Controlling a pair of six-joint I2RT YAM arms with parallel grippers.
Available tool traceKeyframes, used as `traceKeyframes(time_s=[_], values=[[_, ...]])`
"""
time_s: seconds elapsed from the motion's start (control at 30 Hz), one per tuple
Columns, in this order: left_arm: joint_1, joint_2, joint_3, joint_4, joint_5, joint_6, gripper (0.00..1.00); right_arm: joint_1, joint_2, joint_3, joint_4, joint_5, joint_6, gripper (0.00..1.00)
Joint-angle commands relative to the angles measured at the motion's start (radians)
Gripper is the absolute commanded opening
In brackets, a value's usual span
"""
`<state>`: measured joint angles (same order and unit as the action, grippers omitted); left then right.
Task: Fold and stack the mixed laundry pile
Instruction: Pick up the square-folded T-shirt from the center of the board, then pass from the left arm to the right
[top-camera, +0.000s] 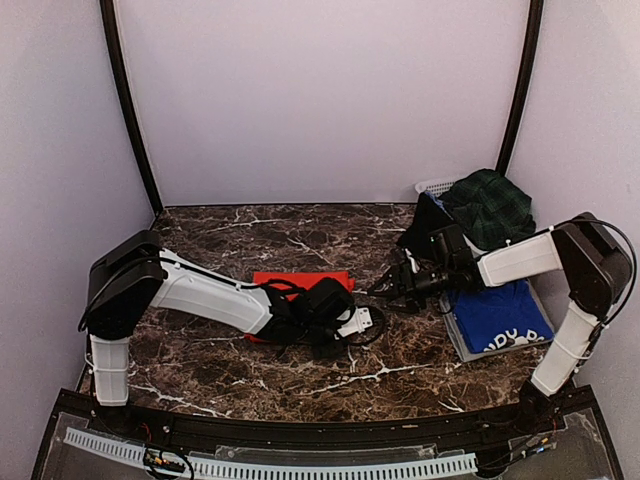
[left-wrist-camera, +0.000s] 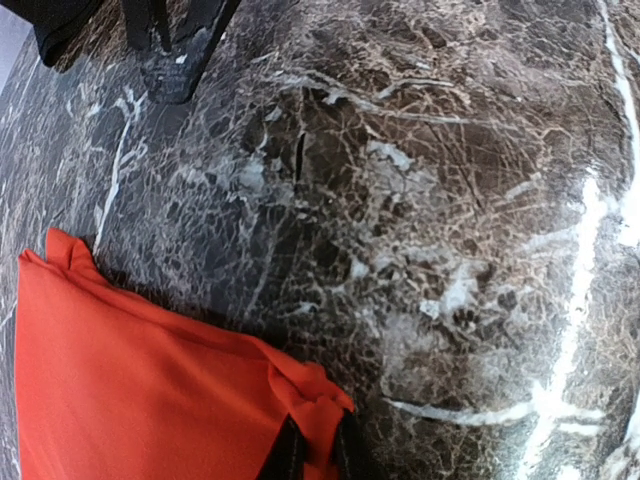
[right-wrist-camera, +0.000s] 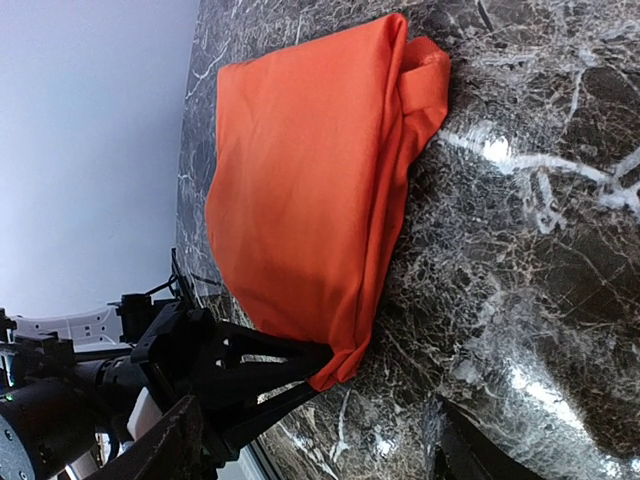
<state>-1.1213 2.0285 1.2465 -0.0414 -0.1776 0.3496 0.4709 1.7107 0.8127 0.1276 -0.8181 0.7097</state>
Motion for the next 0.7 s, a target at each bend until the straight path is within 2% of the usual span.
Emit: traceKeyframes(time_s=[0.0, 0.07, 0.33, 0.67], values=[[-0.003, -0.012, 0.017, 0.007, 0.022, -0.026, 0.05, 0.001, -0.003, -0.034, 0.086, -0.023, 0.061, 0.72], [0.005, -0.042, 0.014, 0.047, 0.031, -0.063, 0.00, 0.003, 0.007, -0.046, 0.126, -0.028, 0.101, 0.74], [0.044, -0.155, -0.044, 0.176, 0.081, -0.153, 0.00, 0.045, 0.064, -0.041, 0.214, -0.031, 0.235, 0.82], [0.051, -0.167, -0.049, 0.202, 0.100, -0.164, 0.00, 0.132, 0.199, 0.009, 0.408, -0.030, 0.436, 0.82]])
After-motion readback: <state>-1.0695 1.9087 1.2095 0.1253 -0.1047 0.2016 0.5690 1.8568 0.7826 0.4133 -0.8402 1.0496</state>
